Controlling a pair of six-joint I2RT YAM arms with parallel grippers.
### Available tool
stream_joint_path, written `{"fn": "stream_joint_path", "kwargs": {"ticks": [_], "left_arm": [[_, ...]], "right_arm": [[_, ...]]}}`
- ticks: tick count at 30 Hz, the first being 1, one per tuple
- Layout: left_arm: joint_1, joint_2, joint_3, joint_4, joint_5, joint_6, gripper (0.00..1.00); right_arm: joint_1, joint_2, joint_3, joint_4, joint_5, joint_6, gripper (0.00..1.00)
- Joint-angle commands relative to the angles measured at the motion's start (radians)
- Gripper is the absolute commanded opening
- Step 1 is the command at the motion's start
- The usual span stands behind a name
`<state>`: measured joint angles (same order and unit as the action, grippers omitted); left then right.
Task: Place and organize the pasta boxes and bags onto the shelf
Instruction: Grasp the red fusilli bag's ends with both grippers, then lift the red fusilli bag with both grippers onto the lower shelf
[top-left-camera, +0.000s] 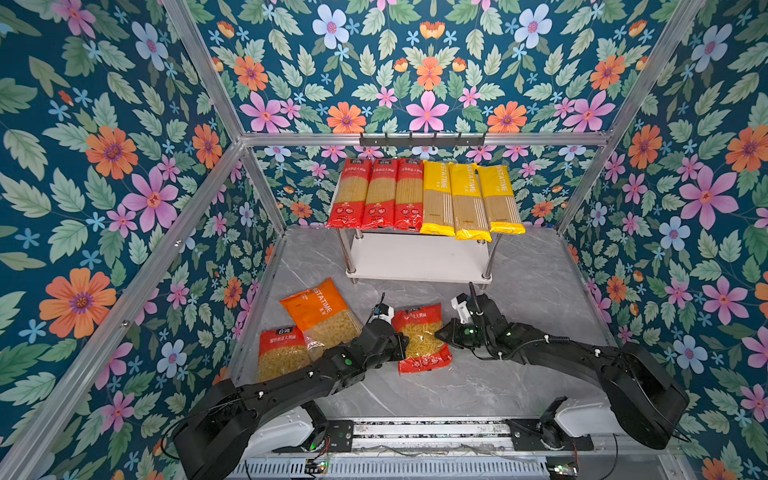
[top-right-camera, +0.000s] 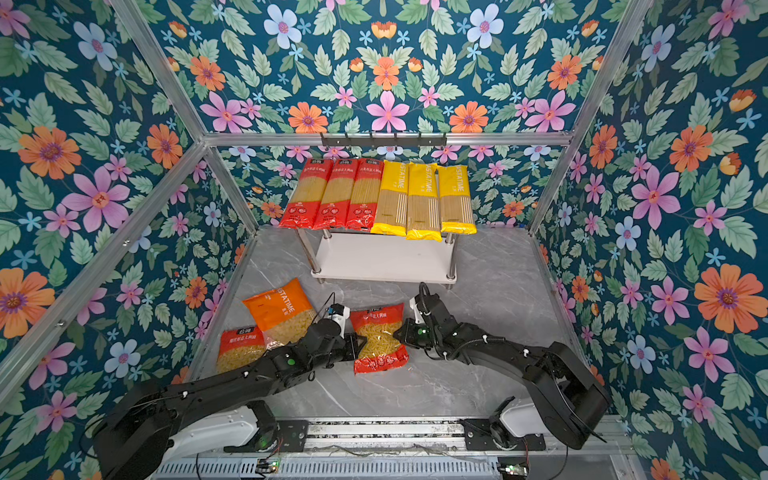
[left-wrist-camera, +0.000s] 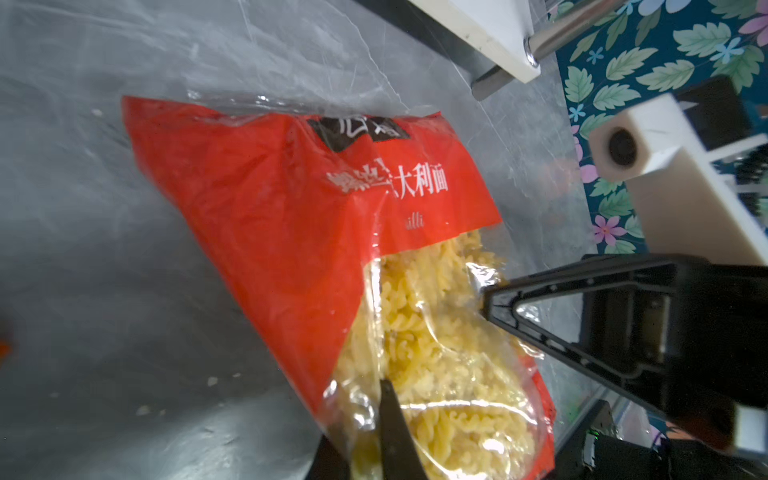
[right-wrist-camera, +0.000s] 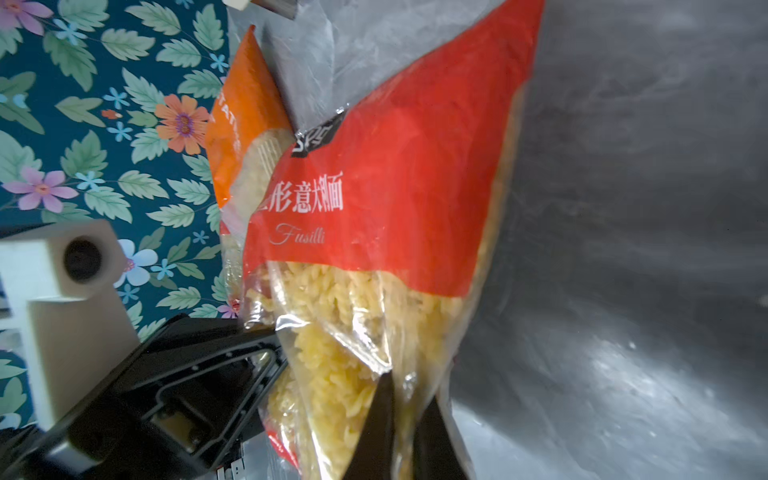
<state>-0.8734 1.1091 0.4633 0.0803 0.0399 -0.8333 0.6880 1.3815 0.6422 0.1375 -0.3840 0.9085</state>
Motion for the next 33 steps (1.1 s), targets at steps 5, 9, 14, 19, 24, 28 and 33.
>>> {"fn": "stream_joint_path", "kwargs": {"ticks": [5, 9, 14, 19, 24, 28, 33], "left_arm": [[0.078, -0.025, 0.105, -0.072, -0.043, 0.198, 0.0], [0.164, 0.001, 0.189, -0.083, -0.109, 0.322, 0.0], [0.313, 0.126, 0.298, 0.033, -0.101, 0.424, 0.0], [0.393, 0.272, 0.398, 0.124, -0.071, 0.483, 0.0], [0.439, 0.425, 0.497, 0.167, -0.086, 0.519, 0.0], [0.448, 0.534, 0.593, 0.139, -0.166, 0.576, 0.0], [0.459, 0.648, 0.659, 0.137, -0.235, 0.616, 0.0]], "right_arm": [[0.001, 0.043, 0.09, 0.199, 0.03, -0.001, 0.0], [0.002, 0.115, 0.167, 0.279, 0.092, -0.049, 0.0], [0.0, 0.262, 0.262, 0.486, 0.229, -0.107, 0.0], [-0.017, 0.463, 0.417, 0.603, 0.307, -0.12, 0.0], [-0.047, 0.618, 0.59, 0.589, 0.348, -0.135, 0.0], [-0.067, 0.707, 0.717, 0.492, 0.339, -0.116, 0.0], [-0.083, 0.77, 0.781, 0.412, 0.304, -0.098, 0.04]]}}
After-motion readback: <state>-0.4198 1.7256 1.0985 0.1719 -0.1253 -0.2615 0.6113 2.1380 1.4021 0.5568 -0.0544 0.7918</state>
